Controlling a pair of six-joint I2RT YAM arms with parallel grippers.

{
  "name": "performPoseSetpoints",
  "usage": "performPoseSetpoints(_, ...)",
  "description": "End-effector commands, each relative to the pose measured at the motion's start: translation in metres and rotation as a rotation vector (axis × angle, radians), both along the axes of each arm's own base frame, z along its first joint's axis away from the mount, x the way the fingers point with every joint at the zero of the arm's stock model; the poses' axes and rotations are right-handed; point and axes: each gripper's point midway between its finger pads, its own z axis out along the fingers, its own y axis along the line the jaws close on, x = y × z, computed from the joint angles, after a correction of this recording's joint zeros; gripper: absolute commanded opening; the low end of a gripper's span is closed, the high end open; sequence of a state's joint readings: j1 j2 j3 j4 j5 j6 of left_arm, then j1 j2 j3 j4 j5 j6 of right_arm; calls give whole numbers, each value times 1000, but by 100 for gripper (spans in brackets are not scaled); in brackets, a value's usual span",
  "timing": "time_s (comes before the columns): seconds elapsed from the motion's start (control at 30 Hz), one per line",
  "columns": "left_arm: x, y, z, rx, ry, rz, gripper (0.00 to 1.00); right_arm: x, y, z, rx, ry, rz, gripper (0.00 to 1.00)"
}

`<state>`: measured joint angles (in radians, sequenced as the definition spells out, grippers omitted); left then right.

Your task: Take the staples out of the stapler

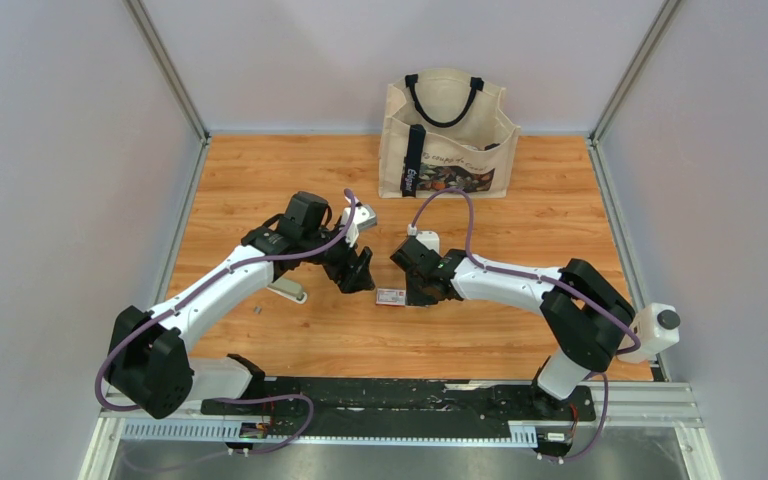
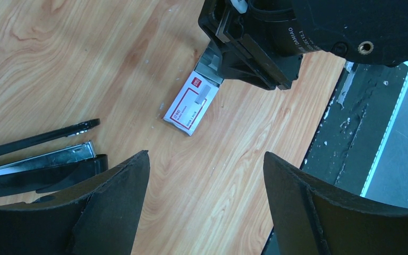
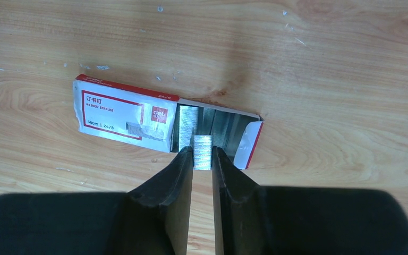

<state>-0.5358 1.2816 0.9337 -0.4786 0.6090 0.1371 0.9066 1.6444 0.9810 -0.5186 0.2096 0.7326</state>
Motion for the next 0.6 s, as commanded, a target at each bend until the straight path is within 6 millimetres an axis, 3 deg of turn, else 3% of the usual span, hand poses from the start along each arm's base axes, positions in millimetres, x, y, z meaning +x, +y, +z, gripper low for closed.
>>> performPoseSetpoints(0.0,-3,-2,9,-22,-37,-29,86,7,2,6,2,-44,-5,23)
performPoseSetpoints(0.47,-3,-2,9,-24,-37,-32,87,7,3,5,8,-40,-6,23)
performPoseSetpoints(0.57,-3,-2,9,-23,-35,-31,87,6,2,5,8,-39,-5,29)
